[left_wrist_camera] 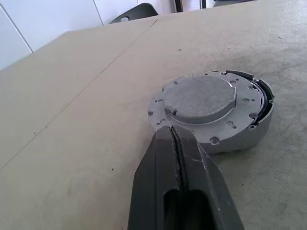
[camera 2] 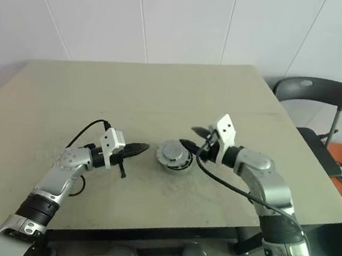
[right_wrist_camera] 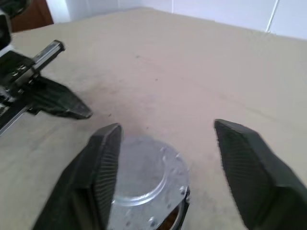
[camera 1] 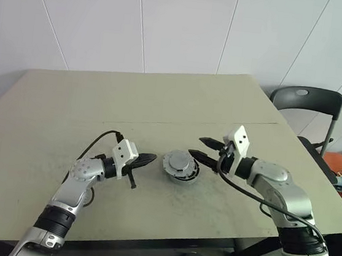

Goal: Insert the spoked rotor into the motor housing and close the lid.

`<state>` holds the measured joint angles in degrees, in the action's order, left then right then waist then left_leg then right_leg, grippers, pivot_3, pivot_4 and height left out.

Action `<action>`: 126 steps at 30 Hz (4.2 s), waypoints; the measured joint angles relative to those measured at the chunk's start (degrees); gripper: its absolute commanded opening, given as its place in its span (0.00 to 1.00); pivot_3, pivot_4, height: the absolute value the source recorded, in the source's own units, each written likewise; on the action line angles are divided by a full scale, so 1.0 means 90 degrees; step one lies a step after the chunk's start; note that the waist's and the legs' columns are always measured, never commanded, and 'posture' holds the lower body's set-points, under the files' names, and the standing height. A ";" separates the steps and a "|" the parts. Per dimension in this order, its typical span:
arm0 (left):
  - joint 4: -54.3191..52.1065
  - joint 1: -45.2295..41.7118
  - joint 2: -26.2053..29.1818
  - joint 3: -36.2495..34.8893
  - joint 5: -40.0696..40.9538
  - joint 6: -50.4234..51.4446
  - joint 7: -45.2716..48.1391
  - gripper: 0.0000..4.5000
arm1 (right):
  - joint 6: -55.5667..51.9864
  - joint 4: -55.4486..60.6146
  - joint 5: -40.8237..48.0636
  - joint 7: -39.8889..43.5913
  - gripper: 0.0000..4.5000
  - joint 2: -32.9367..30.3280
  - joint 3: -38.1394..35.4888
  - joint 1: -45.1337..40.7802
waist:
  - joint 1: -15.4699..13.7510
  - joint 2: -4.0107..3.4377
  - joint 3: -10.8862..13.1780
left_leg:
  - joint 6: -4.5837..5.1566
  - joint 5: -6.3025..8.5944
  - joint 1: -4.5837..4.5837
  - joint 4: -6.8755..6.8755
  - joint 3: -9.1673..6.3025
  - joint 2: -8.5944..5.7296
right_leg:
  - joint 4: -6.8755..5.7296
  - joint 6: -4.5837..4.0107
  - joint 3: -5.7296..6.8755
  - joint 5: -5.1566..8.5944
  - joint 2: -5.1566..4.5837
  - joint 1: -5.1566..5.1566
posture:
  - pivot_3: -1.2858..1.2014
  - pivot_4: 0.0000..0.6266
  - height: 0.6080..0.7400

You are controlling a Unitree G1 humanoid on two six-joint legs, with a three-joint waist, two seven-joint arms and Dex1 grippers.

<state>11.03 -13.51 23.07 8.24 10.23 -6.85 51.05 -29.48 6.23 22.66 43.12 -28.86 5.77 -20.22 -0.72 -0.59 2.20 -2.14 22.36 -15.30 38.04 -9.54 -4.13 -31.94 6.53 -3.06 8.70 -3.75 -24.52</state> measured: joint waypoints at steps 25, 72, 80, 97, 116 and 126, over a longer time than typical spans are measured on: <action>-0.0346 0.0451 0.0185 -0.0072 0.0058 0.0084 0.0005 0.00 | -0.0723 -0.0863 -0.1401 0.0112 1.00 0.0665 0.1580 -0.0793 | 0.0013 -0.0004 -0.0005 | -0.0003 -0.0001 -0.0006 0.0000 0.0002 0.0000 | -0.0008 -0.0034 -0.0001 -0.0023 0.0000 -0.0030 | 0.52 0.00 1.00; -0.0887 0.0611 0.0172 -0.0015 0.0184 0.0475 -0.0065 0.00 | 0.0210 -0.1105 -0.1621 0.0816 0.68 0.0380 0.1297 -0.0538 | 0.0017 -0.0004 -0.0003 | -0.0003 -0.0001 0.0002 0.0000 0.0003 0.0001 | -0.0012 -0.0012 -0.0001 -0.0008 0.0002 -0.0008 | 0.52 0.00 1.00; -0.0891 0.0611 0.0120 0.0006 0.0173 0.0476 -0.0133 0.00 | 0.0431 -0.1092 -0.1553 0.0884 0.68 0.0339 0.1165 -0.0223 | -0.0006 0.0001 -0.0022 | -0.0003 -0.0001 0.0007 0.0000 0.0001 0.0000 | -0.0009 -0.0011 0.0000 -0.0007 0.0001 0.0002 | 0.52 0.00 1.00; -0.0921 0.0594 0.0055 0.0042 0.0171 0.0471 -0.0138 0.00 | 0.0610 -0.1654 -0.1555 0.0552 0.68 0.0420 0.1067 -0.0352 | -0.0004 0.0002 -0.0026 | -0.0003 0.0000 0.0113 0.0001 -0.0004 -0.0001 | 0.0016 -0.0026 0.0002 0.0014 0.0000 0.0132 | 0.52 0.00 1.00; -0.1057 0.0473 0.0058 0.0183 0.0170 0.0729 -0.0233 0.00 | 0.0017 -0.1310 -0.1415 0.0272 0.68 0.0759 0.0815 -0.0194 | 0.0044 0.0006 -0.0026 | -0.0002 0.0001 0.0107 -0.0011 -0.0009 0.0003 | 0.0022 -0.0021 0.0002 0.0015 0.0006 0.0119 | 0.52 0.00 1.00; -0.0971 0.0406 0.0083 0.0164 0.0178 0.0706 -0.0149 0.00 | 0.0394 -0.1143 -0.1688 0.0181 0.68 0.0756 0.1037 -0.0050 | 0.0069 0.0006 -0.0026 | -0.0002 0.0001 0.0111 -0.0042 -0.0009 0.0007 | 0.0026 -0.0016 0.0003 0.0018 0.0008 0.0108 | 0.52 0.00 1.00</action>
<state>2.30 -9.86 23.82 9.71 11.83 -0.49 49.70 -25.93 -4.05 7.46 44.75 -22.06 15.11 -20.67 -0.11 -0.54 1.97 -2.16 22.37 -14.30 37.66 -9.62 -4.07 -31.71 6.39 -3.04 8.86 -3.68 -23.55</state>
